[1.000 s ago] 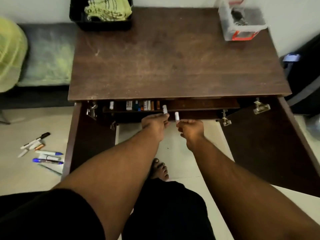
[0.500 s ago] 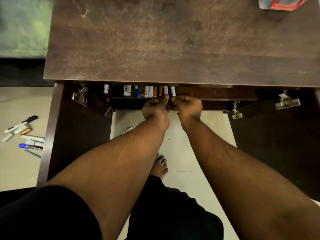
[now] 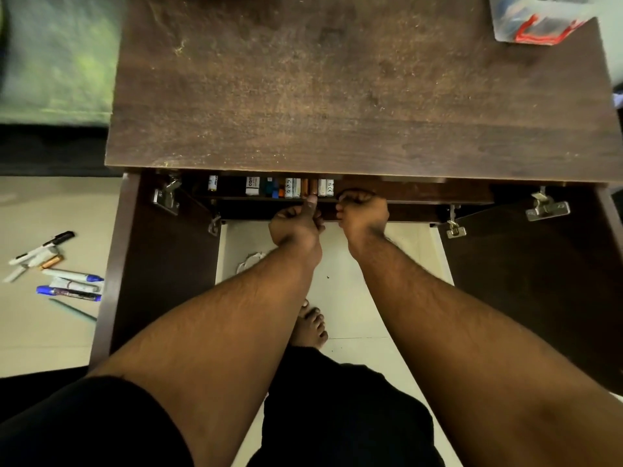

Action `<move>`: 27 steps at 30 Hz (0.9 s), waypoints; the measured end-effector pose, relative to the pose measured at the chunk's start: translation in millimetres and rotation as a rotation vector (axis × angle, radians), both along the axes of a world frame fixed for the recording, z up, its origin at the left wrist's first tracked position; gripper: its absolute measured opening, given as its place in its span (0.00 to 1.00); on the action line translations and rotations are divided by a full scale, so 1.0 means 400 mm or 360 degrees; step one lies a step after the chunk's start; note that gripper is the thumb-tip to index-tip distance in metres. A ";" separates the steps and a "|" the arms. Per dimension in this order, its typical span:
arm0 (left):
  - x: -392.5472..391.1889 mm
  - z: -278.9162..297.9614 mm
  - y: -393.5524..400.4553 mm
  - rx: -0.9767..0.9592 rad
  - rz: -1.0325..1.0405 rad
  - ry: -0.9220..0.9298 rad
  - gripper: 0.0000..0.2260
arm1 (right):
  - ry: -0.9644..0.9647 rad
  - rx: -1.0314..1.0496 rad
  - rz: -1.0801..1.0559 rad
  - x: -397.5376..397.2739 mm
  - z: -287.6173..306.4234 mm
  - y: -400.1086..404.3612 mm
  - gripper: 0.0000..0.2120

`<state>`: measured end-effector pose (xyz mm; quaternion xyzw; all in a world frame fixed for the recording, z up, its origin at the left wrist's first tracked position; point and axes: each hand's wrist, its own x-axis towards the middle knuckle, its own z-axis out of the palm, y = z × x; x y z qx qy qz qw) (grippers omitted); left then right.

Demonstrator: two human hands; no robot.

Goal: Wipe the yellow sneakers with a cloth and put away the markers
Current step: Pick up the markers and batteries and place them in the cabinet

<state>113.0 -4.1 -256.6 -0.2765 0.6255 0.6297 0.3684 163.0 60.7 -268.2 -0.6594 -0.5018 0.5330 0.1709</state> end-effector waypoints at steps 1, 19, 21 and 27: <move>0.001 0.003 -0.017 -0.0049 -0.0054 0.0009 0.05 | -0.0023 0.0020 0.0018 0.007 -0.001 -0.004 0.13; -0.260 0.517 -0.579 -0.0393 -0.0694 0.1276 0.04 | -0.0600 0.1207 0.2182 -0.235 0.649 -0.449 0.11; -0.327 0.552 -0.654 -0.0378 -0.0383 0.1238 0.03 | -0.0511 0.1306 0.2219 -0.311 0.685 -0.535 0.10; -0.489 0.454 -0.925 -0.0483 0.0054 0.1029 0.04 | -0.0469 0.1255 0.2590 -0.550 0.615 -0.776 0.10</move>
